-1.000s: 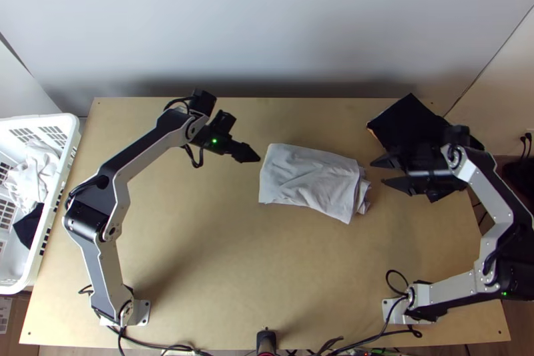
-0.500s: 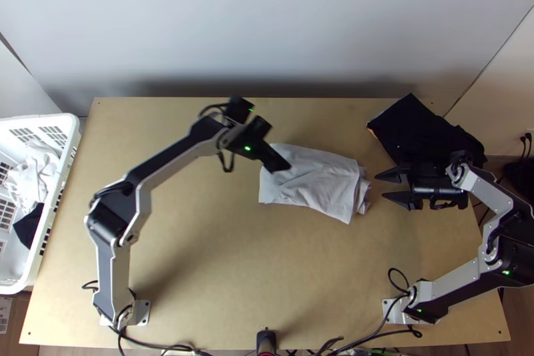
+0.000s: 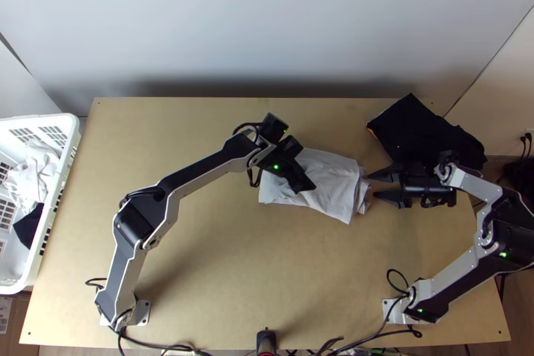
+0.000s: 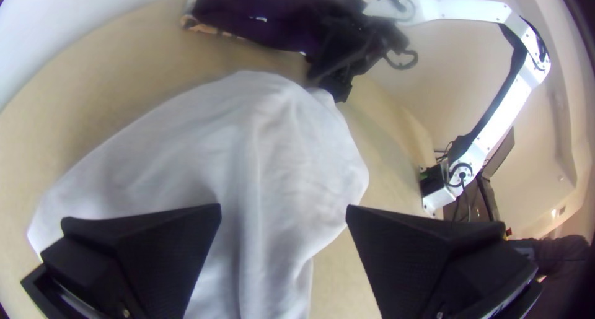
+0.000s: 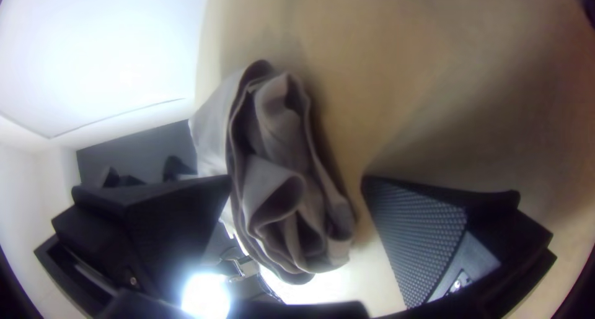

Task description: Fold the t-shirt

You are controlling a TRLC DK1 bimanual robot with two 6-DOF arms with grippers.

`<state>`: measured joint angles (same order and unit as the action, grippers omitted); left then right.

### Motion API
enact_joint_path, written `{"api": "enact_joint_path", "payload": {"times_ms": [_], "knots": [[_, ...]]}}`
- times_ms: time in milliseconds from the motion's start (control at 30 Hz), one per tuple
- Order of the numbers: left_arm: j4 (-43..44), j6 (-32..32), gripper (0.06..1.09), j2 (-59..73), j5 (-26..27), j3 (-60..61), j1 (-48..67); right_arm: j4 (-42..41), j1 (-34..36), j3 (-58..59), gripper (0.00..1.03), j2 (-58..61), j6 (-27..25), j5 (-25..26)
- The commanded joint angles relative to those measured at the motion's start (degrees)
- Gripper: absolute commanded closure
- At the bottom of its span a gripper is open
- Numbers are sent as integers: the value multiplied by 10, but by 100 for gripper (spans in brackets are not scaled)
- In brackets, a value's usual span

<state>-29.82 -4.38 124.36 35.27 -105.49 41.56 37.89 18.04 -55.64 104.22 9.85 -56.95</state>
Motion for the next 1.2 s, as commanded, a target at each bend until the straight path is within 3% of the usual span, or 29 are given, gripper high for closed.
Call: {"api": "enact_joint_path", "payload": {"times_ms": [0,733,767,833,867,933,967,1033,1167], "knots": [[7,-2,10,10,-16,-2,8,-21,-38,-29,5,39,13,-1],[10,-7,10,18,-37,-19,-3,-36,-180,-45,5,34,61,-20],[10,-7,10,19,-37,-20,-3,-37,-180,-46,8,37,68,-20],[10,-7,10,19,-38,-22,-6,-38,-180,-45,26,41,78,-20],[10,-7,10,18,-38,-22,-8,-40,-177,-46,43,38,84,-19],[9,-7,10,17,-38,-22,-11,-62,-173,-46,88,21,120,-9],[9,-7,10,16,-38,-22,-13,-77,-171,-43,97,11,142,-6],[8,-7,10,15,-38,-22,-18,-81,-172,-48,100,-4,169,-3],[6,-7,10,10,-39,-22,-25,-81,-198,-54,100,-64,161,113]]}}
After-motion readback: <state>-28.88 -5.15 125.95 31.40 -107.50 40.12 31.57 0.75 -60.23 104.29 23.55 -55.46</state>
